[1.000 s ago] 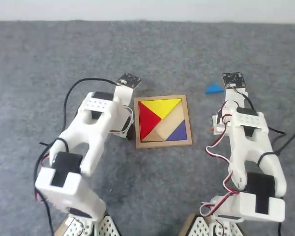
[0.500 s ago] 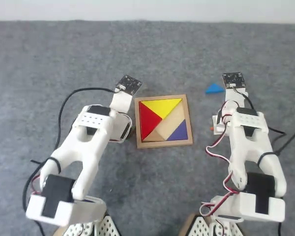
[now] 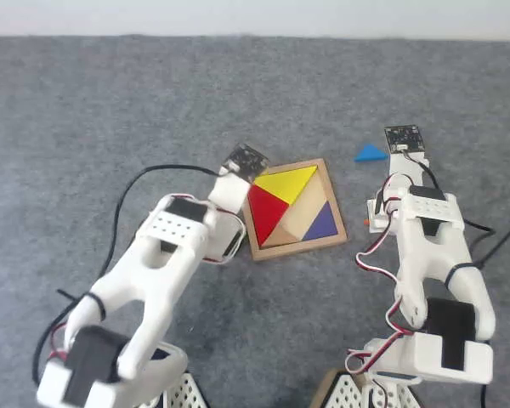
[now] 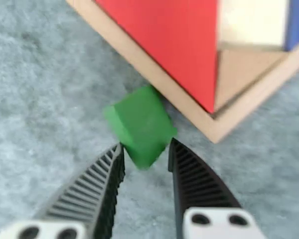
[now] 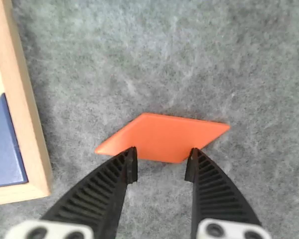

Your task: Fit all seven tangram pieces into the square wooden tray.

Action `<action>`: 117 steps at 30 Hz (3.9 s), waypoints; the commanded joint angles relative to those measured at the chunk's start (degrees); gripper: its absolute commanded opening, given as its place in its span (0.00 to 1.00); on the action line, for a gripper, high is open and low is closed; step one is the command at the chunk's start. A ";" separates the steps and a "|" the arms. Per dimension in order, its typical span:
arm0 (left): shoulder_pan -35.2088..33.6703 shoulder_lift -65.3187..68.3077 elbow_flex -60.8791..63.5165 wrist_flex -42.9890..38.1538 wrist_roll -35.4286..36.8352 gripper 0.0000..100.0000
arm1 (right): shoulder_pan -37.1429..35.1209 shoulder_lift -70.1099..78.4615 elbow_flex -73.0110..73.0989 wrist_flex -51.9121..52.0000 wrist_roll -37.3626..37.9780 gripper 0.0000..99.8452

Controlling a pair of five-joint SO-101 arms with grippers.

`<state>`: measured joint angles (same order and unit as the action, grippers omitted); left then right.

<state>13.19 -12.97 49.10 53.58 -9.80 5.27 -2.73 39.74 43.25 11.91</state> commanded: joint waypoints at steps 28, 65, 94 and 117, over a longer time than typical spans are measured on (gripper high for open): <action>4.66 4.84 -5.41 0.26 7.56 0.08 | 1.63 -3.74 -0.44 -0.92 0.18 0.17; 0.70 14.77 -12.62 2.81 -20.57 0.25 | 1.54 -3.65 -0.44 -0.92 0.18 0.17; -2.90 -8.62 -0.22 -0.62 -17.49 0.25 | 1.36 -3.65 -0.35 -1.63 0.18 0.17; -0.79 10.73 -8.92 0.26 -35.96 0.34 | -11.65 2.42 -4.92 -8.31 0.26 0.17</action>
<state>11.52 -4.62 45.85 50.95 -42.86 -5.89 -1.85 39.65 35.78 11.91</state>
